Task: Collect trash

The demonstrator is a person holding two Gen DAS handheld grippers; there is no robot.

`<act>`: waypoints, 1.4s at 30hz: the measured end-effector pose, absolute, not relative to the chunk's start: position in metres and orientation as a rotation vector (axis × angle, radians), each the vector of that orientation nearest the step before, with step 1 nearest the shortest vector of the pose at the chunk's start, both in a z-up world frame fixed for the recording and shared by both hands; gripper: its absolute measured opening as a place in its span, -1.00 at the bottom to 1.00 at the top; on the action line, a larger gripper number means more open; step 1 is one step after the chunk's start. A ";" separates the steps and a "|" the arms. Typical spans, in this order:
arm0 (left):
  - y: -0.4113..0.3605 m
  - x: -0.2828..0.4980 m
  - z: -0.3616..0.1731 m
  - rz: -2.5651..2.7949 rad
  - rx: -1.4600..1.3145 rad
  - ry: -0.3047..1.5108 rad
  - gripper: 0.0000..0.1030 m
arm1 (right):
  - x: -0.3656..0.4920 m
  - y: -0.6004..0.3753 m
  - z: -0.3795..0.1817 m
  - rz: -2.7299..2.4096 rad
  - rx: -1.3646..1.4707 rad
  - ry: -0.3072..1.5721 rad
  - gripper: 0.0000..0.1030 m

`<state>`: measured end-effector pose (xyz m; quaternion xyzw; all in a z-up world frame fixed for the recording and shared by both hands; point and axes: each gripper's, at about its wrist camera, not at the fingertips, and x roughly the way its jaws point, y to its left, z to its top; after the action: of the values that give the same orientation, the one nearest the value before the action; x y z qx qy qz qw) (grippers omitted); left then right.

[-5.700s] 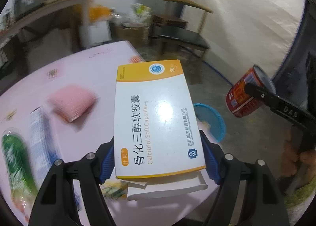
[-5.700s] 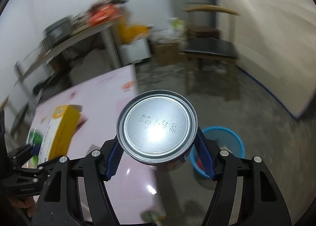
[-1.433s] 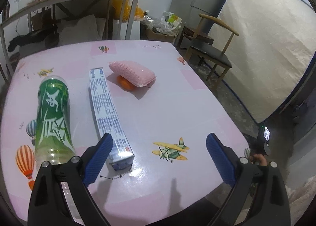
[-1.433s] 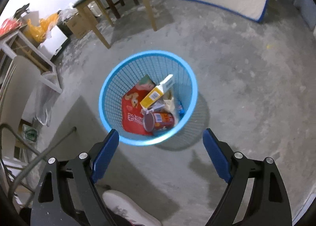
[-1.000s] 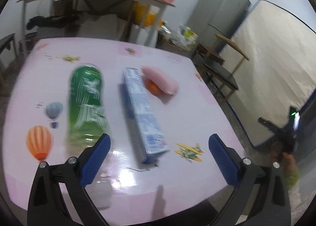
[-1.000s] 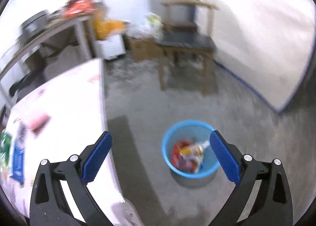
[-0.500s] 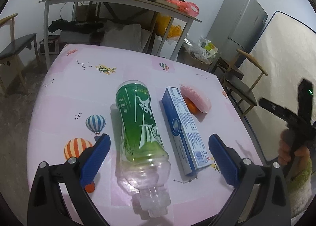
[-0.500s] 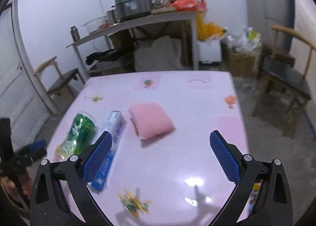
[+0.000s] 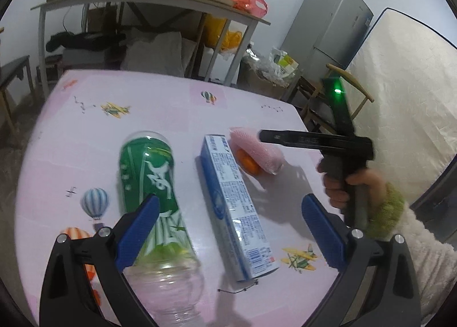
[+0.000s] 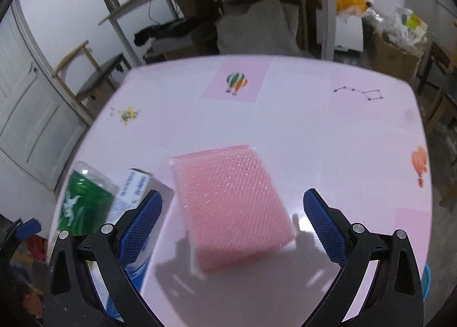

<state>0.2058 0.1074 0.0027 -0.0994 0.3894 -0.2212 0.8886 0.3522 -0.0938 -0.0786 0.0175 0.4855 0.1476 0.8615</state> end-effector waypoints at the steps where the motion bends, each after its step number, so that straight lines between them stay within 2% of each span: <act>1: 0.104 0.208 0.001 -0.466 -0.209 0.818 0.89 | 0.356 -0.092 -0.083 0.313 0.032 1.038 0.85; 5: 0.098 0.210 -0.005 -0.482 -0.208 0.839 0.79 | 0.357 -0.090 -0.088 0.341 0.040 1.079 0.82; 8: 0.096 0.212 -0.009 -0.491 -0.207 0.860 0.70 | 0.355 -0.088 -0.085 0.355 0.039 1.079 0.72; 10: 0.095 0.213 -0.013 -0.498 -0.212 0.878 0.65 | 0.354 -0.089 -0.085 0.341 0.029 1.083 0.59; 19: 0.087 0.212 -0.022 -0.515 -0.209 0.921 0.43 | 0.344 -0.095 -0.081 0.301 0.042 1.053 0.44; 33: 0.059 0.205 -0.024 -0.514 -0.059 0.927 0.29 | 0.278 -0.137 -0.057 0.143 0.101 0.999 0.42; 42: 0.056 0.200 -0.024 -0.491 0.000 0.930 0.28 | 0.222 -0.132 -0.068 0.086 0.062 1.025 0.45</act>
<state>0.2002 0.0563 -0.0238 0.0002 0.4438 -0.2344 0.8649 0.2218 -0.1324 -0.0681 0.0297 0.4900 0.0410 0.8702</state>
